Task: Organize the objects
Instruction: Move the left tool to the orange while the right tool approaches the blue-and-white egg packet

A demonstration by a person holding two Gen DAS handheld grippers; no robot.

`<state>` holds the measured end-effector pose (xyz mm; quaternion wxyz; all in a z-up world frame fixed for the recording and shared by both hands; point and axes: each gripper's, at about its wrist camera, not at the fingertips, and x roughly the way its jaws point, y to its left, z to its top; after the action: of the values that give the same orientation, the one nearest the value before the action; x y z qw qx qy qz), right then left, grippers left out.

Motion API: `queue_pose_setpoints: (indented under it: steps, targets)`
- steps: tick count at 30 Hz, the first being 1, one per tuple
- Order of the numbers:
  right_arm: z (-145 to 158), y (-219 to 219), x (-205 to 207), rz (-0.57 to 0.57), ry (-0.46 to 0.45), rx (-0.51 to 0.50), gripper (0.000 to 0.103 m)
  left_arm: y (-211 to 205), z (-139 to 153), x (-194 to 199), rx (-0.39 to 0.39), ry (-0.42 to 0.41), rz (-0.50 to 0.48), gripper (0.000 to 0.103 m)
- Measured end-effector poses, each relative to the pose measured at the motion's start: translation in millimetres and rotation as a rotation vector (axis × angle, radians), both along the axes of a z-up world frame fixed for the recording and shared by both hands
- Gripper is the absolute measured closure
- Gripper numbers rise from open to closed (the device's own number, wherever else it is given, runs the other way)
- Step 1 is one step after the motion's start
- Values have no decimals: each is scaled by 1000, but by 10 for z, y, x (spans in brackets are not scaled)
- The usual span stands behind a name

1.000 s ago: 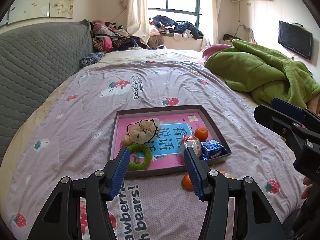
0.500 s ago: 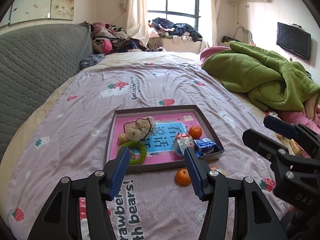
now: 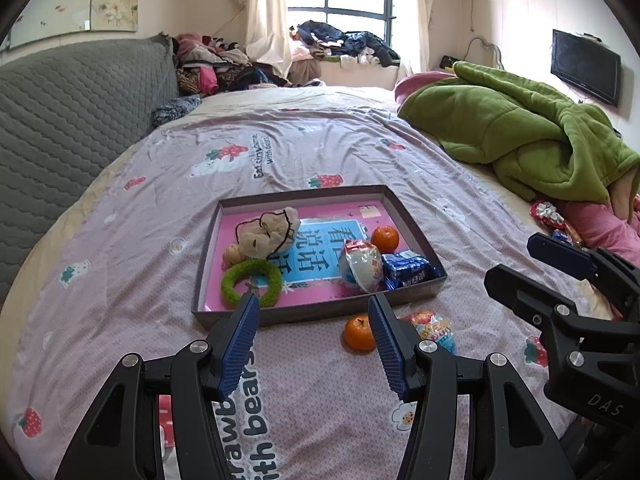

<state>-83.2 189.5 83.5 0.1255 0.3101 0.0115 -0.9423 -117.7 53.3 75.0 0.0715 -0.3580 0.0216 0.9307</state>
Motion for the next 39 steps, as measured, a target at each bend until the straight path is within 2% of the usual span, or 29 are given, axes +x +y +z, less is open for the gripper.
queue_pose_setpoints:
  steps: [26, 39]
  targets:
    - [-343, -26, 5, 23, -86, 42, 40, 52, -203, -26, -30, -48, -19, 45]
    - [-529, -105, 18, 44, -127, 85, 40, 70, -433, -95, -42, -100, -35, 45]
